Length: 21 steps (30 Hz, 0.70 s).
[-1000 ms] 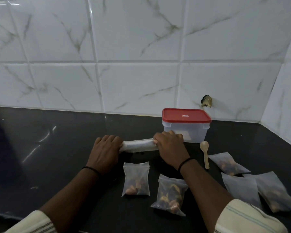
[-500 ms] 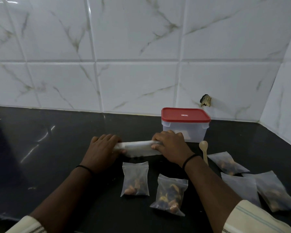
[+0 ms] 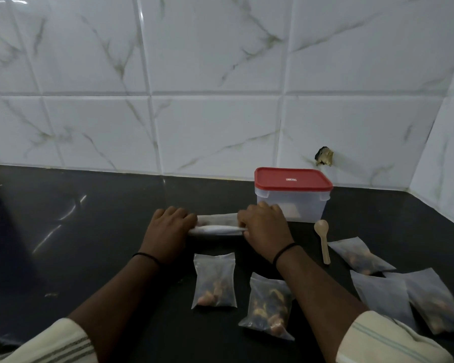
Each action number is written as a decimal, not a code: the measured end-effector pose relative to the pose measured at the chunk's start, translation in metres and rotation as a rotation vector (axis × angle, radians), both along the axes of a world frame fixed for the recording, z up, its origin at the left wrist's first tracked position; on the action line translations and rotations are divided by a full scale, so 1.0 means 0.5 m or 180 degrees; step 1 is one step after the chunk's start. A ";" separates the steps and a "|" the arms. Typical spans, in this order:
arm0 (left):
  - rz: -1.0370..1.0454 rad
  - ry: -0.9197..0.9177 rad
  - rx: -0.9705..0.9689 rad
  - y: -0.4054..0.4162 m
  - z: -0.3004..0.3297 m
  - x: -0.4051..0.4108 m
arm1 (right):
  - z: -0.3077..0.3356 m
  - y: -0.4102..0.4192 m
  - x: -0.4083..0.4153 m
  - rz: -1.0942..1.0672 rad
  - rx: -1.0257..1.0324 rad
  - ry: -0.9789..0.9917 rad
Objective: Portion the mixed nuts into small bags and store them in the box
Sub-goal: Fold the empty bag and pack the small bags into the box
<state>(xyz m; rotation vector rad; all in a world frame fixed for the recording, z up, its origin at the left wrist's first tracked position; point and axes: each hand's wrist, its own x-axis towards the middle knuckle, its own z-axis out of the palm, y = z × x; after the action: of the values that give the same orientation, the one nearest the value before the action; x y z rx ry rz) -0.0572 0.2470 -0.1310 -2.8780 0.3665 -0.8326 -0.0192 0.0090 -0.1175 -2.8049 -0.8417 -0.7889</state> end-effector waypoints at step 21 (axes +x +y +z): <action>0.0226 0.0595 -0.1408 -0.004 0.000 -0.011 | 0.001 -0.022 0.006 -0.0486 0.0506 0.1193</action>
<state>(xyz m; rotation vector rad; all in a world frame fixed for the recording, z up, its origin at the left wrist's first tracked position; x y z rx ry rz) -0.0629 0.2452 -0.1312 -3.3678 0.1032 -0.7090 -0.0164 -0.0020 -0.1172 -2.7655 -0.4864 -0.3089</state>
